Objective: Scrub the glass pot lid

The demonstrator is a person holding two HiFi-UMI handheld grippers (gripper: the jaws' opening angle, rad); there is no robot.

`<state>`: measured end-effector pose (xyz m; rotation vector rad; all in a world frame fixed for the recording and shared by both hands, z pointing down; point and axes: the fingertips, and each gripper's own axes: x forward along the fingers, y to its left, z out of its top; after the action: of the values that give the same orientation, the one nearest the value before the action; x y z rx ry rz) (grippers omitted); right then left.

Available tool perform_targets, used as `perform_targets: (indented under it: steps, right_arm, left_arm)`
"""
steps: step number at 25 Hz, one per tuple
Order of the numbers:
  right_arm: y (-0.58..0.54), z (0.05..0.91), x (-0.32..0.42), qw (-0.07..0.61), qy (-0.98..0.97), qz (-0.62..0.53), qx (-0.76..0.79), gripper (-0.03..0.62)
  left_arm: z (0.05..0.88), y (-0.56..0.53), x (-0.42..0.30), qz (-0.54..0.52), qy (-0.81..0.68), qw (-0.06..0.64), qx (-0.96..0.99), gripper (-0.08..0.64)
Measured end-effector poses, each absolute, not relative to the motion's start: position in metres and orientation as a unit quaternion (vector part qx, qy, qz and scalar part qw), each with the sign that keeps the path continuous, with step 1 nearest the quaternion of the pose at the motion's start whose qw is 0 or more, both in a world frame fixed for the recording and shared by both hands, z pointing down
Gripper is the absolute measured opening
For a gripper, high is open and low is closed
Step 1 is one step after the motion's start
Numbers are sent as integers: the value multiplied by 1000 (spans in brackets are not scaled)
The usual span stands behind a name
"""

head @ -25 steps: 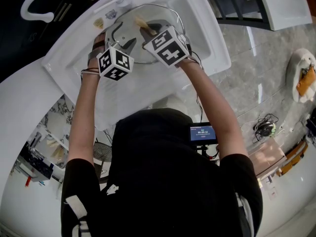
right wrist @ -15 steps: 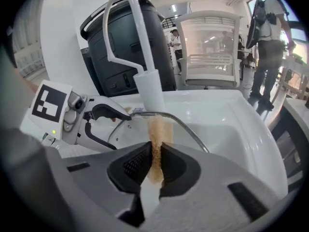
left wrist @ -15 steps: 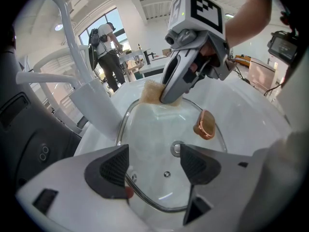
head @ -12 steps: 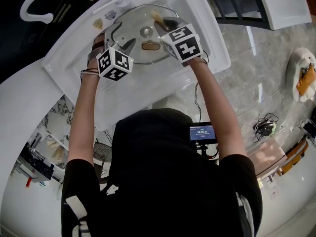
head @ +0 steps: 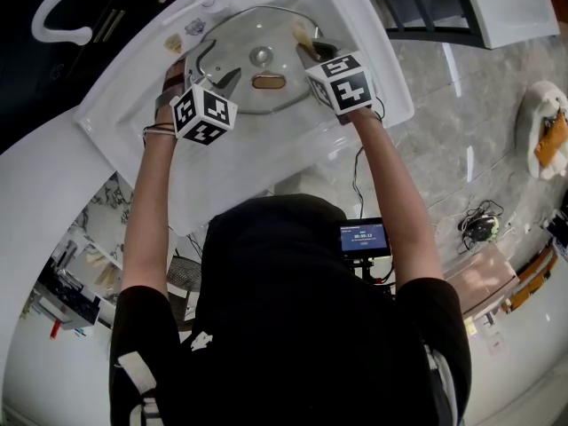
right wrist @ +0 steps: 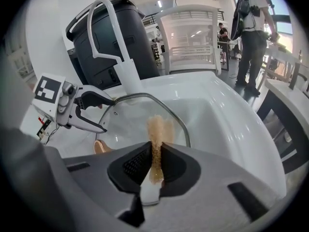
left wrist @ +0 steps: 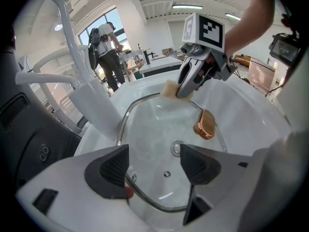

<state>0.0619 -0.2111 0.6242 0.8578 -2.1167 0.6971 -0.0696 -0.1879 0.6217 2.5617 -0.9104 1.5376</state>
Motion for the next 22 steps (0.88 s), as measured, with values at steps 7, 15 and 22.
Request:
perform_targets:
  steps: [7,15,22]
  right_arm:
    - [-201,633,70,371,-818,284,337,20]
    - [-203,632,70,368,-817,285,340,20]
    - [-212,624,58,360,-824,280,335,20]
  left_arm:
    - [623,-188,-69,493,-292,10,819,304]
    - [622,-188,-69,494,-293,9,819,304]
    - [622,-188,-70,493,-294,10,819,304]
